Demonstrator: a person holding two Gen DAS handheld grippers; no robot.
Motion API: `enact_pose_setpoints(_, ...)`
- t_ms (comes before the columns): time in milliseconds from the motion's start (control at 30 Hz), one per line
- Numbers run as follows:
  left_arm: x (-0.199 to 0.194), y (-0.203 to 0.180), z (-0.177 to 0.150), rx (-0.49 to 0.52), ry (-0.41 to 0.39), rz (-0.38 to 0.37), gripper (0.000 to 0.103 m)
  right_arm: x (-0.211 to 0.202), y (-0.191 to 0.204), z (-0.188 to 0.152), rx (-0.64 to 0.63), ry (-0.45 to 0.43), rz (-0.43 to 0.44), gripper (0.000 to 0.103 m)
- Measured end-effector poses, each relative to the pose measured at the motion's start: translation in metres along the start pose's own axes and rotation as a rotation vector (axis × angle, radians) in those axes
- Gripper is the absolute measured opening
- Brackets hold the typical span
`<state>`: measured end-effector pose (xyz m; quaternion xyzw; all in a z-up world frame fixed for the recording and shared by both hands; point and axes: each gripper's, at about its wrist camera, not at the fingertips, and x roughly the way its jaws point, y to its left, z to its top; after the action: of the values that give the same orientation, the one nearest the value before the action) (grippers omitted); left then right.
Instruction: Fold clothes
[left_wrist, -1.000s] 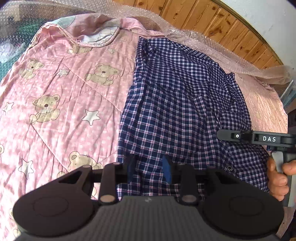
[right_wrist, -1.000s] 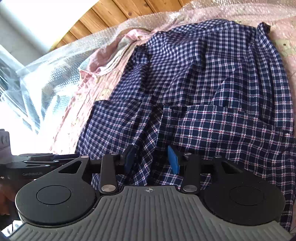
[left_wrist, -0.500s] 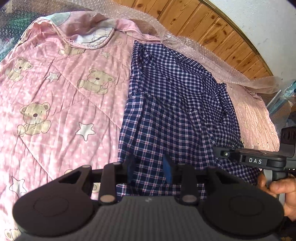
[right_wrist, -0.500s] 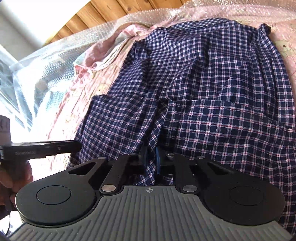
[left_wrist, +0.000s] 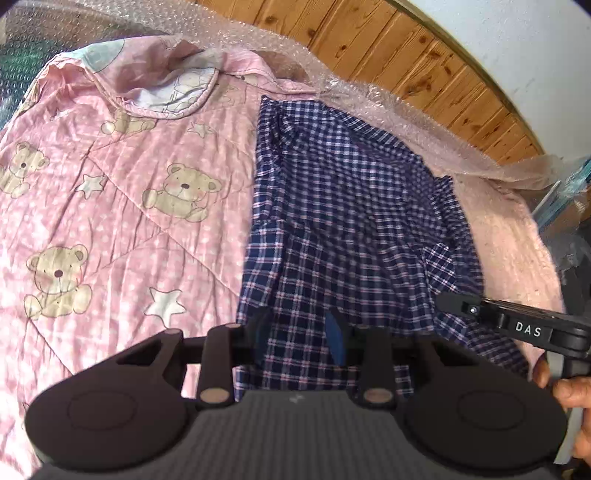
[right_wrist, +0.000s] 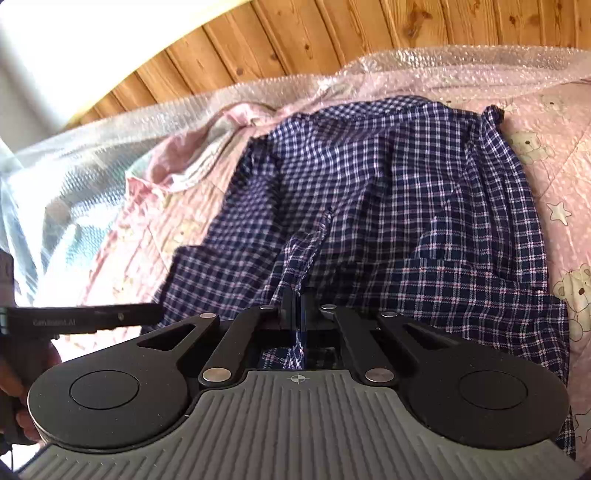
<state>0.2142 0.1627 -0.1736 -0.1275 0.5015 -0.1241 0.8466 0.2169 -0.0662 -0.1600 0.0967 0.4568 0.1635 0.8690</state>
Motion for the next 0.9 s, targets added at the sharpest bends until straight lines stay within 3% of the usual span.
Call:
enact_pose_setpoints(133,0.007,0.008,0.005,-0.021,0.003,0.08,0.029,0.016,-0.006,-0.007,-0.012,0.05,-0.12,0.004)
enact_pose_setpoints(200,-0.002,0.007,0.006,-0.026,-0.014,0.046,0.029,0.0,-0.004,-0.011,-0.018,0.007,-0.143,0.019)
enact_pose_setpoints(267,-0.015,0.004,0.005,-0.02,-0.036,-0.016,0.03,-0.023,-0.002,-0.015,-0.033,-0.049,-0.152,0.022)
enact_pose_setpoints(367,-0.026,-0.01,-0.002,0.045,-0.031,-0.086,0.034,-0.065,-0.007,-0.028,-0.04,-0.118,-0.145,0.022)
enact_pose_setpoints(467,-0.012,-0.016,-0.012,0.1,0.012,-0.067,0.034,-0.076,-0.027,-0.05,-0.008,-0.089,-0.188,0.024)
enact_pose_setpoints(533,-0.003,-0.009,-0.015,0.063,0.028,-0.054,0.027,-0.06,-0.044,-0.062,0.017,-0.022,-0.206,0.022)
enact_pose_setpoints(567,0.0,-0.004,-0.017,0.04,0.031,-0.05,0.027,-0.054,-0.049,-0.065,0.016,-0.01,-0.205,0.016)
enact_pose_setpoints(633,-0.006,-0.001,-0.017,0.005,0.025,-0.05,0.026,-0.053,-0.056,-0.066,0.014,-0.005,-0.189,0.015)
enact_pose_setpoints(800,-0.056,-0.013,-0.036,0.072,-0.027,-0.146,0.034,-0.128,-0.056,-0.068,0.04,-0.157,-0.179,0.021)
enact_pose_setpoints(900,-0.057,-0.016,-0.061,0.122,0.02,-0.157,0.034,-0.143,-0.059,-0.09,0.066,-0.151,-0.182,0.021)
